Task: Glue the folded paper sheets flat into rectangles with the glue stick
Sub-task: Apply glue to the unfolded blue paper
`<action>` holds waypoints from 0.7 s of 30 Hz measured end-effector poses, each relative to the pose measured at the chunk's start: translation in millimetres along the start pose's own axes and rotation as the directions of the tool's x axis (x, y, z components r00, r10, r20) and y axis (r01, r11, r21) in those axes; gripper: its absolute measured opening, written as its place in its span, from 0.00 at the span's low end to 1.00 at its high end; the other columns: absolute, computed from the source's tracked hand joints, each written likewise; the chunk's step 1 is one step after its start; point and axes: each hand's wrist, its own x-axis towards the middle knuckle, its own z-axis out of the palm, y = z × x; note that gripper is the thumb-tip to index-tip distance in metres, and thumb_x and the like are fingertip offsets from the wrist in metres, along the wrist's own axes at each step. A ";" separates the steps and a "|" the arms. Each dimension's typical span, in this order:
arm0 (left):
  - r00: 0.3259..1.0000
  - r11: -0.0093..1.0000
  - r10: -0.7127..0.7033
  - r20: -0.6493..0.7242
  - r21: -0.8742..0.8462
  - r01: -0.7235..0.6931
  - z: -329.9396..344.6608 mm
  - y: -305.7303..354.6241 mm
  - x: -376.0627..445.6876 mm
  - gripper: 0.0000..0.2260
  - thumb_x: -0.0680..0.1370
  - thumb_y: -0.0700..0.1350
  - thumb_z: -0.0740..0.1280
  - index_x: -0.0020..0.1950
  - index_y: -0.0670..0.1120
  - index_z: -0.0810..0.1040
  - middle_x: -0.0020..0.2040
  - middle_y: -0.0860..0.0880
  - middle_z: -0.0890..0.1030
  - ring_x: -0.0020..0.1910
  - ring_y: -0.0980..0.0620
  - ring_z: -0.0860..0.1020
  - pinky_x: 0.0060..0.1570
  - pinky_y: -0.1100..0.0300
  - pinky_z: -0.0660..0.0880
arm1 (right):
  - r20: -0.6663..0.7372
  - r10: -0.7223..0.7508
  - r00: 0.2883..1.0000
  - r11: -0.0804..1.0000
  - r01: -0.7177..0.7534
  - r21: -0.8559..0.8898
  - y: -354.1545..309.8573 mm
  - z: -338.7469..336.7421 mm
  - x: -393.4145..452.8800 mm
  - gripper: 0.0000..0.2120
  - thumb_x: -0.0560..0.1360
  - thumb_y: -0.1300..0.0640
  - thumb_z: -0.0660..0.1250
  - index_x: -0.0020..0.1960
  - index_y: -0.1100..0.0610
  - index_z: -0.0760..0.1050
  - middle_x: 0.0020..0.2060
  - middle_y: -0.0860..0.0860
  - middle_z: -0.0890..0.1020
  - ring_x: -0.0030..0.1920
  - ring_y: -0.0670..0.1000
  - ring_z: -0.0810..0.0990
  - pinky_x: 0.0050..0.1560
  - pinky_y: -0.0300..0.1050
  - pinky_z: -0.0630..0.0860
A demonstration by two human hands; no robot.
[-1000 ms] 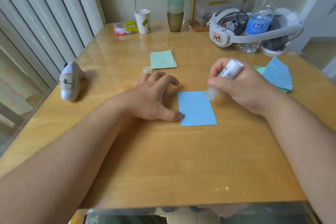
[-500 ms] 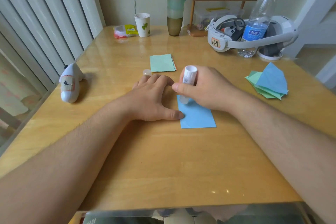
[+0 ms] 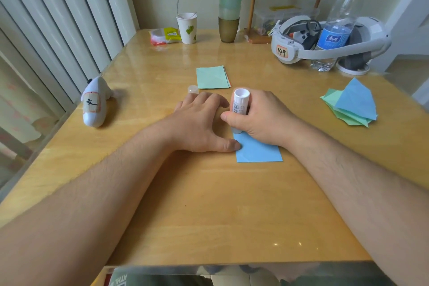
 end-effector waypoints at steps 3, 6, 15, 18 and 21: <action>1.000 1.000 -0.002 -0.008 -0.013 0.001 -0.3 1.0 -1.2 0.42 0.64 0.73 0.71 0.72 0.57 0.63 0.62 0.60 0.61 0.73 0.50 0.59 0.74 0.49 0.60 | 0.010 0.011 1.000 1.000 -0.011 0.001 1.6 0.4 4.5 0.13 0.74 0.45 0.74 0.41 0.48 0.73 0.34 0.43 0.79 0.34 0.40 0.74 0.35 0.36 0.69; 1.000 1.000 -0.004 -0.015 -0.023 0.003 0.7 0.8 -0.6 0.43 0.66 0.72 0.73 0.74 0.57 0.60 0.69 0.58 0.64 0.74 0.50 0.59 0.74 0.48 0.60 | 0.008 0.023 1.000 1.000 -0.023 -0.021 1.4 0.2 7.8 0.12 0.76 0.44 0.73 0.41 0.45 0.72 0.36 0.41 0.80 0.35 0.38 0.76 0.32 0.31 0.65; 1.000 1.000 -0.008 -0.005 -0.012 0.008 1.0 -0.5 0.2 0.45 0.64 0.74 0.71 0.74 0.57 0.59 0.72 0.58 0.64 0.74 0.51 0.59 0.74 0.49 0.60 | -0.215 0.026 0.976 1.000 -0.023 0.019 8.8 -0.2 9.1 0.14 0.77 0.43 0.72 0.45 0.52 0.73 0.38 0.47 0.82 0.39 0.44 0.79 0.35 0.34 0.71; 1.000 1.000 -0.013 -0.004 -0.007 0.013 1.0 -0.9 0.3 0.44 0.65 0.74 0.72 0.74 0.57 0.59 0.72 0.58 0.64 0.73 0.50 0.59 0.74 0.49 0.60 | -0.192 0.033 0.981 0.998 -0.021 0.064 6.7 -4.1 6.3 0.12 0.78 0.44 0.72 0.45 0.49 0.72 0.37 0.45 0.81 0.39 0.43 0.78 0.37 0.36 0.71; 1.000 1.000 -0.011 -0.007 -0.010 0.011 1.2 -0.3 -0.1 0.43 0.65 0.74 0.72 0.73 0.57 0.60 0.69 0.58 0.64 0.73 0.50 0.59 0.73 0.49 0.60 | -0.081 0.017 0.997 0.997 -0.011 0.071 4.8 -4.0 0.3 0.14 0.77 0.45 0.72 0.43 0.54 0.74 0.35 0.49 0.81 0.37 0.50 0.77 0.41 0.49 0.75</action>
